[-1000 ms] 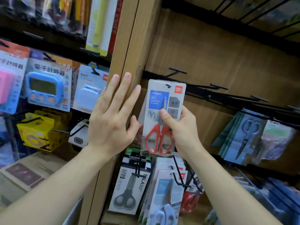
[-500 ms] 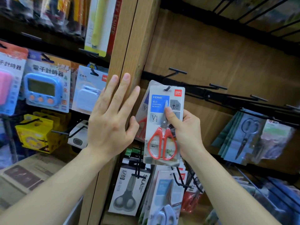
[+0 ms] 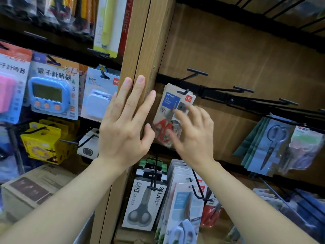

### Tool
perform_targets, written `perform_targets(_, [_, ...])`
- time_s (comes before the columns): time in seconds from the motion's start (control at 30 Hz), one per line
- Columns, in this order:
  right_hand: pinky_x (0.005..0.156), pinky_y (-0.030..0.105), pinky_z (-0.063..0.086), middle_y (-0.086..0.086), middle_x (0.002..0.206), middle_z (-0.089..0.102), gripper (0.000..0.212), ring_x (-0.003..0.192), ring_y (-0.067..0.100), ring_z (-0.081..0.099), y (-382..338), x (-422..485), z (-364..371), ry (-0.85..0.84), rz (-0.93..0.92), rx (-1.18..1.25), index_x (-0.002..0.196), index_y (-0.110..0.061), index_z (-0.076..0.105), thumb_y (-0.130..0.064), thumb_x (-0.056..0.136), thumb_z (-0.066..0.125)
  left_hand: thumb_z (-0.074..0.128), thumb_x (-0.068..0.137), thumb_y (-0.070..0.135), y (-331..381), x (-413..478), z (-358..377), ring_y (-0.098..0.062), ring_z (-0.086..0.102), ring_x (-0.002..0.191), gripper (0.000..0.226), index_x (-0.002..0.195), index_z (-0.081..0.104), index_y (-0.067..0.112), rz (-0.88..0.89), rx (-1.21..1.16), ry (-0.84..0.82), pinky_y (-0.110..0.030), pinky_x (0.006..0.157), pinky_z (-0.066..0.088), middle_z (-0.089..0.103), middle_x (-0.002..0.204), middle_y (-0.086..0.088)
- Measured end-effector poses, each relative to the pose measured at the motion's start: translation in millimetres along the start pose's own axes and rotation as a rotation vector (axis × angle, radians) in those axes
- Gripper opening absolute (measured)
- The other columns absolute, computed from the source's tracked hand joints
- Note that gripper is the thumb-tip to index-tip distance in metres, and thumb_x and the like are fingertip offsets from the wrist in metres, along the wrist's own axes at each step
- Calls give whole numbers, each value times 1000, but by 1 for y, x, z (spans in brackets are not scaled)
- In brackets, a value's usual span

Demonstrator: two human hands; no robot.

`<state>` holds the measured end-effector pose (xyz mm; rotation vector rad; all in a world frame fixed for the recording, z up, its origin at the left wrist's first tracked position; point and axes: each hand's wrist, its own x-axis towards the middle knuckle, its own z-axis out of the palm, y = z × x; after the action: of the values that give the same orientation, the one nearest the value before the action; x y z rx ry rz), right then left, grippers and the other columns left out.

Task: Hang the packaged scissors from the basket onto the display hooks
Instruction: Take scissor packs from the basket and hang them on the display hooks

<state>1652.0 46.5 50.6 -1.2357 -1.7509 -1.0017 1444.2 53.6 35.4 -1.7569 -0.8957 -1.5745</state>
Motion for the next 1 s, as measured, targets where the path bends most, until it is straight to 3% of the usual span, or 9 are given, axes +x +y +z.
perform_targets(0.07, [123, 54, 12, 9, 170, 21, 71, 155, 39, 10, 1, 4, 10, -307, -66, -183, 157, -33, 38, -69, 96, 47, 58, 91, 18, 0, 0, 0, -37, 24, 156, 64, 153, 48, 10, -1, 1, -5, -58, 114, 41, 30, 166, -17])
perform_targets(0.17, [124, 61, -4, 7, 173, -5, 81, 156, 43, -14, 7, 19, 28, -540, 16, -285, 163, -43, 11, -80, 94, 31, 58, 91, 18, 0, -1, 0, -37, 25, 156, 63, 153, 49, 10, -3, 3, -6, -58, 113, 42, 31, 166, -17])
perform_targets(0.3, [121, 66, -3, 6, 170, -23, 87, 155, 46, -16, 18, 39, 48, -700, 51, -322, 162, -45, -2, -83, 91, 32, 57, 91, 20, -1, -1, 0, -36, 24, 156, 63, 153, 49, 11, -9, 13, -21, -57, 113, 42, 30, 166, -16])
perform_targets(0.4, [121, 66, 4, 6, 170, -23, 86, 156, 45, -10, 24, 46, 53, -743, 43, -325, 161, -46, -3, -78, 93, 40, 57, 90, 20, 0, 0, -1, -37, 24, 156, 62, 151, 52, 11, -8, 13, -29, -57, 112, 43, 30, 166, -16])
perform_targets(0.53, [124, 60, 5, 4, 173, -12, 81, 157, 38, -6, 24, 38, 29, -725, 22, -183, 162, -45, 5, -66, 97, 47, 61, 85, 21, 1, 1, -3, -39, 26, 155, 63, 148, 56, 13, 18, 95, -53, -61, 117, 34, 31, 165, -18])
perform_targets(0.63, [124, 53, 10, -3, 173, 1, 73, 157, 29, 2, 26, 24, -8, -737, 96, 0, 160, -43, 24, -63, 97, 53, 61, 86, 23, 15, 3, -7, -39, 37, 148, 49, 134, 69, 16, 64, 166, 2, -61, 118, 29, 45, 158, -15])
perform_targets(0.73, [118, 50, 29, -2, 163, 35, 58, 149, 25, 30, 38, -3, -57, -717, 183, 185, 150, -33, 49, -55, 97, 60, 64, 86, 17, 46, 5, -9, -35, 64, 115, 26, 108, 78, 13, 185, -3, 42, -48, 95, 48, 72, 124, -9])
perform_targets(0.83, [104, 42, 50, -5, 133, 68, 41, 120, 15, 62, 66, -44, -116, -705, 277, 264, 134, -25, 67, -42, 96, 68, 61, 86, 14, 90, 7, -5, -28, 70, 79, 19, 96, 77, 13, 251, -239, -76, -40, 64, 52, 75, 89, -1])
perform_targets(1.0, [79, 35, 61, -9, 89, 77, 20, 81, 4, 72, 120, -129, -217, -678, 492, 318, 110, -23, 78, -30, 91, 76, 61, 87, 25, 175, -15, 12, -17, 69, 65, 15, 91, 75, 23, 323, -482, -453, -35, 46, 49, 69, 70, 9])
